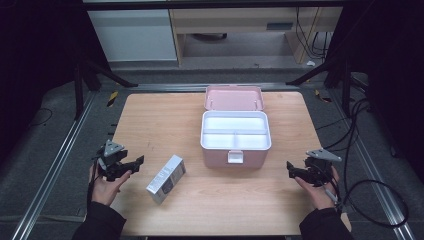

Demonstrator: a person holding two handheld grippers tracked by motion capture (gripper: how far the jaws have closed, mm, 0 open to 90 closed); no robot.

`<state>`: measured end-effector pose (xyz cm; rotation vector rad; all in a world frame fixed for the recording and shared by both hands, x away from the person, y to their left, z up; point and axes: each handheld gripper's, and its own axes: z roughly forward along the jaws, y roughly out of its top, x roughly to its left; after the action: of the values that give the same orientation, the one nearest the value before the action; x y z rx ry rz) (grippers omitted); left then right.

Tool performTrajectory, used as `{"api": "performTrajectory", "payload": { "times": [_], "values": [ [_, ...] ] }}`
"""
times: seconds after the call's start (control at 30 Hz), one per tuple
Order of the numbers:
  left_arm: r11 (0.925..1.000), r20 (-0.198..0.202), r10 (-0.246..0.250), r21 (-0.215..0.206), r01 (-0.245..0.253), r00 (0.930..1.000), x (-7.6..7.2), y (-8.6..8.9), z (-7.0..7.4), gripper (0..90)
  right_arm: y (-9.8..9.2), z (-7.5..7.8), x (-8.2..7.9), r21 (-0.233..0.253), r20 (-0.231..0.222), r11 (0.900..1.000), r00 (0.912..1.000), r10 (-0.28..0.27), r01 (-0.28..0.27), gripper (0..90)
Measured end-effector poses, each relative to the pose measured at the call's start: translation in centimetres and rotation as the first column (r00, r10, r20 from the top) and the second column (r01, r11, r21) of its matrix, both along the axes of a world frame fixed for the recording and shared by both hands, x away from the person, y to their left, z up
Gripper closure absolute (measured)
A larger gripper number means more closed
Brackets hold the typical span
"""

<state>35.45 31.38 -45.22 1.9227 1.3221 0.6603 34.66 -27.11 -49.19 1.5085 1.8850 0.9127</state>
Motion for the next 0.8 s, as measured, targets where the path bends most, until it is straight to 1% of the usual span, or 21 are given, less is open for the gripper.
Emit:
{"api": "performTrajectory", "payload": {
  "times": [0.07,0.13,0.2,0.23,0.37,0.4,0.47,0.5,0.53,0.57,0.6,0.63,0.73,0.8],
  "values": [
    [1.0000,-0.002,0.005,-0.003,-0.005,1.0000,-0.1,-0.2,0.2,30.7,0.2,0.0,0.0,-0.004,-0.004,1.000,1.0000,0.006,-0.006,11.6],
    [0.9996,-0.008,-0.002,-0.028,0.002,1.0000,-0.4,-0.4,0.7,31.1,0.6,0.0,0.1,-0.012,-0.006,1.000,0.9998,0.018,-0.018,11.7],
    [0.9989,0.001,-0.005,-0.047,0.005,1.0000,-0.7,-0.6,1.4,31.6,0.9,0.0,0.0,-0.017,-0.003,0.999,0.9996,0.027,-0.027,12.0],
    [0.9976,0.000,-0.010,-0.069,0.010,0.9999,-0.9,-0.8,1.8,32.8,1.2,0.0,0.1,-0.023,0.000,0.999,0.9993,0.036,-0.036,12.2],
    [0.9960,0.023,-0.039,-0.079,0.041,0.9989,-1.6,-1.7,3.1,32.8,1.7,-0.1,0.3,-0.033,-0.008,0.998,0.9990,0.044,-0.044,12.2],
    [0.9952,0.025,-0.056,-0.079,0.058,0.9981,-1.7,-2.2,3.5,32.6,1.7,-0.1,0.3,-0.031,-0.011,0.998,0.9988,0.048,-0.049,12.2],
    [0.9949,0.026,-0.063,-0.077,0.065,0.9977,-1.9,-2.5,3.6,32.5,1.8,-0.2,0.3,-0.031,-0.017,0.998,0.9983,0.056,-0.057,12.2],
    [0.9951,0.027,-0.071,-0.067,0.073,0.9971,-2.0,-2.9,3.7,32.5,1.9,-0.2,0.2,-0.037,-0.017,0.997,0.9977,0.066,-0.066,12.4],
    [0.9945,0.029,-0.091,-0.048,0.093,0.9954,-2.1,-3.6,3.8,32.5,1.9,-0.2,0.2,-0.041,-0.017,0.997,0.9976,0.068,-0.068,12.4],
    [0.9945,0.029,-0.091,-0.048,0.093,0.9954,-2.1,-3.6,3.8,32.5,1.9,-0.1,0.2,-0.045,-0.010,0.997,0.9978,0.066,-0.066,12.4],
    [0.9936,0.032,-0.110,-0.025,0.111,0.9935,-2.3,-4.2,3.9,32.5,1.9,-0.1,0.2,-0.037,-0.010,0.997,0.9977,0.066,-0.067,12.4],
    [0.9927,0.032,-0.118,-0.019,0.119,0.9925,-2.4,-4.5,4.0,32.5,1.9,-0.1,0.2,-0.032,-0.011,0.997,0.9977,0.067,-0.067,12.5],
    [0.9888,0.022,-0.147,-0.021,0.148,0.9889,-2.5,-5.2,4.0,32.5,1.9,-0.2,0.3,-0.036,-0.019,0.997,0.9973,0.070,-0.071,12.5],
    [0.9880,0.019,-0.153,-0.017,0.153,0.9880,-2.5,-5.4,3.9,32.5,1.9,-0.3,0.3,-0.038,-0.021,0.997,0.9972,0.071,-0.072,12.4]
  ]
}}
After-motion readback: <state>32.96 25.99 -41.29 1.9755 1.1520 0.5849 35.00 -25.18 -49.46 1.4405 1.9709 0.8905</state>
